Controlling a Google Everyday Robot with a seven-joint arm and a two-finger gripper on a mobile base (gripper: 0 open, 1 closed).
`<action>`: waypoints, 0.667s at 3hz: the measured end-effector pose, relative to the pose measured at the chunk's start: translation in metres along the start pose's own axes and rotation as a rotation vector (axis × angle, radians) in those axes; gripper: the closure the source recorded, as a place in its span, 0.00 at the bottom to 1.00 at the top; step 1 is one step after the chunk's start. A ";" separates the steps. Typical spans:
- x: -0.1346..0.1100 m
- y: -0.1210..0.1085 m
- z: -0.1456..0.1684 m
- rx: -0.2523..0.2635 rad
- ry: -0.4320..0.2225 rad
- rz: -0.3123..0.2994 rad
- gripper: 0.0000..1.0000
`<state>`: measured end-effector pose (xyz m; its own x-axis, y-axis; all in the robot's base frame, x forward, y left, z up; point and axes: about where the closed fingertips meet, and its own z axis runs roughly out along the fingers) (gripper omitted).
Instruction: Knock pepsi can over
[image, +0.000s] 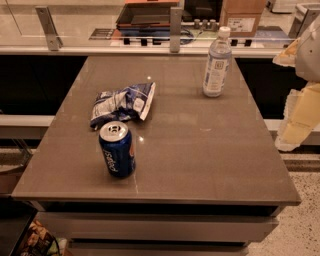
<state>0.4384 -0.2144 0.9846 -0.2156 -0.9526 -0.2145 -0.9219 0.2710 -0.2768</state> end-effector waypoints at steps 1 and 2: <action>0.000 0.000 0.000 0.000 0.000 0.000 0.00; -0.005 0.004 0.000 -0.009 -0.044 -0.009 0.00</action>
Offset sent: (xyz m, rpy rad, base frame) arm -0.0074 0.0138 -0.0046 0.1030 0.0076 0.0577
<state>0.4356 -0.2084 0.9848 -0.1934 -0.9479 -0.2530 -0.9265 0.2613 -0.2707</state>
